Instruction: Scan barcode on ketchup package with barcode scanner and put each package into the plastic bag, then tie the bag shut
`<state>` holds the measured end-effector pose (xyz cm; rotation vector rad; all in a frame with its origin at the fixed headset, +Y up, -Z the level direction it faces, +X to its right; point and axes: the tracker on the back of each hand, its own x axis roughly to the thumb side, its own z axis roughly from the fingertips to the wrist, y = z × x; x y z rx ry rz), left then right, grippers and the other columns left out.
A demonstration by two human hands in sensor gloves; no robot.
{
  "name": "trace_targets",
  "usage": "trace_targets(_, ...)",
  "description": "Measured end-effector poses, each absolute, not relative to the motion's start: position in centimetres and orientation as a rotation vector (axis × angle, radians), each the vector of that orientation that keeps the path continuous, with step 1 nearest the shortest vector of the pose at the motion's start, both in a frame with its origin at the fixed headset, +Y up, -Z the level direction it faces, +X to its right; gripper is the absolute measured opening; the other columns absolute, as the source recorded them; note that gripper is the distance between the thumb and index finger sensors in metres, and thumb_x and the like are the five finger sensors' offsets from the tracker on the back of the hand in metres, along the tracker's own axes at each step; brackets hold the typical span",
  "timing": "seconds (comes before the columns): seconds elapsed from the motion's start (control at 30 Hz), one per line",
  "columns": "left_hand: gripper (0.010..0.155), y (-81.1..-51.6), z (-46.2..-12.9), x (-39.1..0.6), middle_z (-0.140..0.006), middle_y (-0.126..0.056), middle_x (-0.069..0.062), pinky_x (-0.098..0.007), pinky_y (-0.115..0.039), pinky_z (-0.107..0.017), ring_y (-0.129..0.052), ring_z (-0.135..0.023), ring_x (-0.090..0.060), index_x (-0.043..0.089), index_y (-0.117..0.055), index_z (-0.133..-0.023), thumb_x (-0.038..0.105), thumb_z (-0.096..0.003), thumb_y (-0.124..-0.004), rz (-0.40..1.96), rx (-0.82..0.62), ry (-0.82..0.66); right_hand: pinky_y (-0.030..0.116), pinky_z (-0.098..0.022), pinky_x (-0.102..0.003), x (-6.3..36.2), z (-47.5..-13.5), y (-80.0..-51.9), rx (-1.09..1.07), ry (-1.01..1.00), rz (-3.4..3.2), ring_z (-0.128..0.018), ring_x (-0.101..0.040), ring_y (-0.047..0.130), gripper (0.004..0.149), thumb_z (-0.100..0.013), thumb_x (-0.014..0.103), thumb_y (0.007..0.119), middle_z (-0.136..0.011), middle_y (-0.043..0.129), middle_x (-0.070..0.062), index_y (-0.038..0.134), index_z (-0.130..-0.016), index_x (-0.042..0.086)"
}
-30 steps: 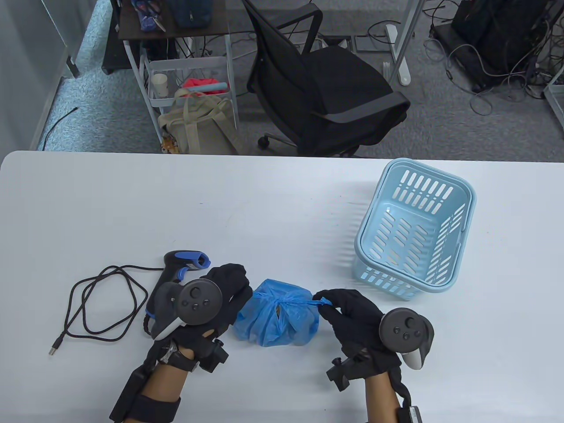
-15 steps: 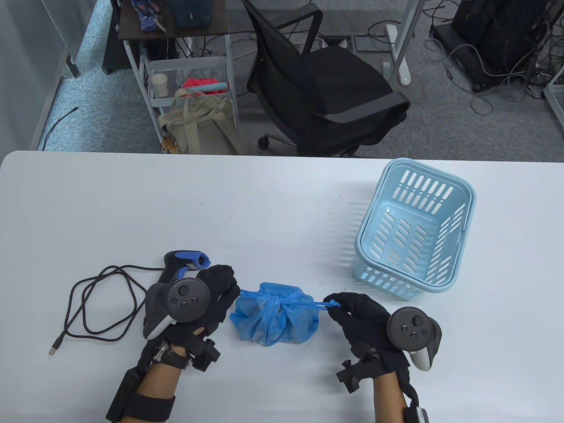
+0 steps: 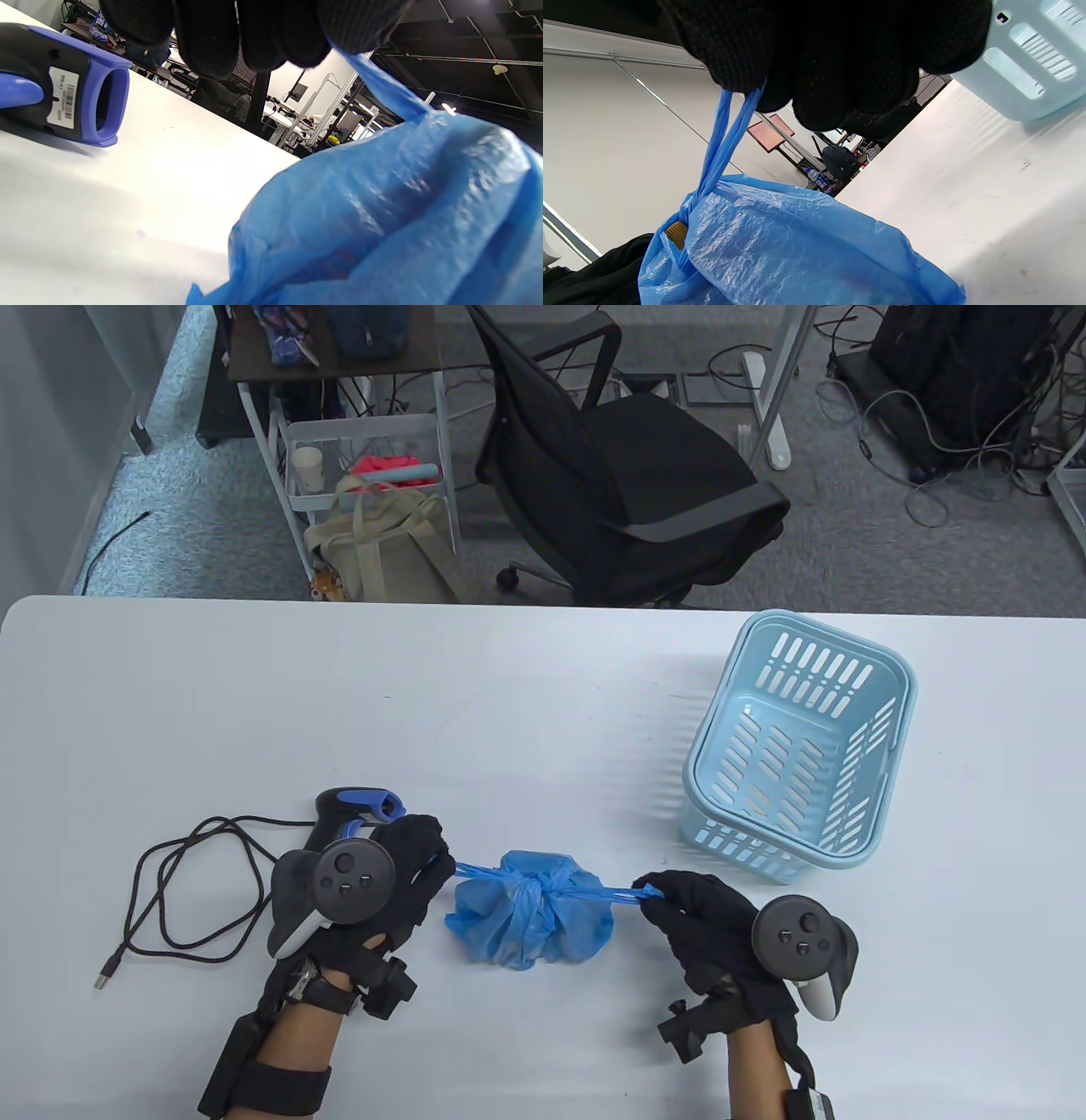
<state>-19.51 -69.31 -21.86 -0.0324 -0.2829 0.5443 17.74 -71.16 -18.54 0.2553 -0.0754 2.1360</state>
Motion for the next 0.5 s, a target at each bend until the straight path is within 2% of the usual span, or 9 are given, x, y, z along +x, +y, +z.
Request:
trace_targets(0.17, 0.039, -69.2, -21.8, -19.6, -0.103, -0.072, -0.001, -0.055, -0.071, -0.067, -0.084, -0.092, -0.038, 0.017, -0.08, -0.078, 0.044, -0.0509, -0.071, 0.547, -0.024, -0.285, 0.067, -0.061, -0.059, 17.6, -18.5, -71.2, 0.249, -0.076, 2.158, -0.073, -0.039, 0.084, 0.035, -0.051, 0.03, 0.08, -0.076, 0.092, -0.012, 0.085, -0.081, 0.013)
trace_targets(0.27, 0.043, -68.8, -21.5, -19.9, -0.105, -0.072, -0.003, -0.055, -0.071, -0.068, -0.083, -0.093, -0.039, 0.019, -0.081, -0.082, 0.047, -0.05, -0.073, 0.543, -0.017, -0.315, 0.067, -0.061, -0.059, 17.5, -18.3, -71.2, 0.252, -0.101, 2.188, -0.074, -0.04, 0.083, 0.035, -0.051, 0.03, 0.079, -0.077, 0.091, -0.012, 0.084, -0.082, 0.014)
trace_targets(0.37, 0.053, -68.2, -20.8, -20.2, -0.107, -0.069, -0.005, -0.057, -0.069, -0.069, -0.08, -0.096, -0.041, 0.023, -0.076, -0.094, 0.051, -0.0485, -0.074, 0.457, 0.003, -0.323, 0.067, -0.061, -0.059, 17.4, -18.1, -71.5, 0.254, -0.112, 2.183, -0.074, -0.04, 0.083, 0.035, -0.052, 0.03, 0.078, -0.079, 0.091, -0.012, 0.083, -0.083, 0.014)
trace_targets(0.5, 0.066, -68.0, -19.6, -20.4, -0.112, -0.061, -0.007, -0.06, -0.063, -0.073, -0.072, -0.102, -0.042, 0.023, -0.067, -0.104, 0.056, -0.0468, -0.075, 0.263, 0.024, -0.327, 0.066, -0.061, -0.059, 17.3, -18.1, -71.6, 0.255, -0.109, 2.185, -0.075, -0.041, 0.083, 0.036, -0.052, 0.03, 0.078, -0.08, 0.09, -0.012, 0.082, -0.084, 0.014)
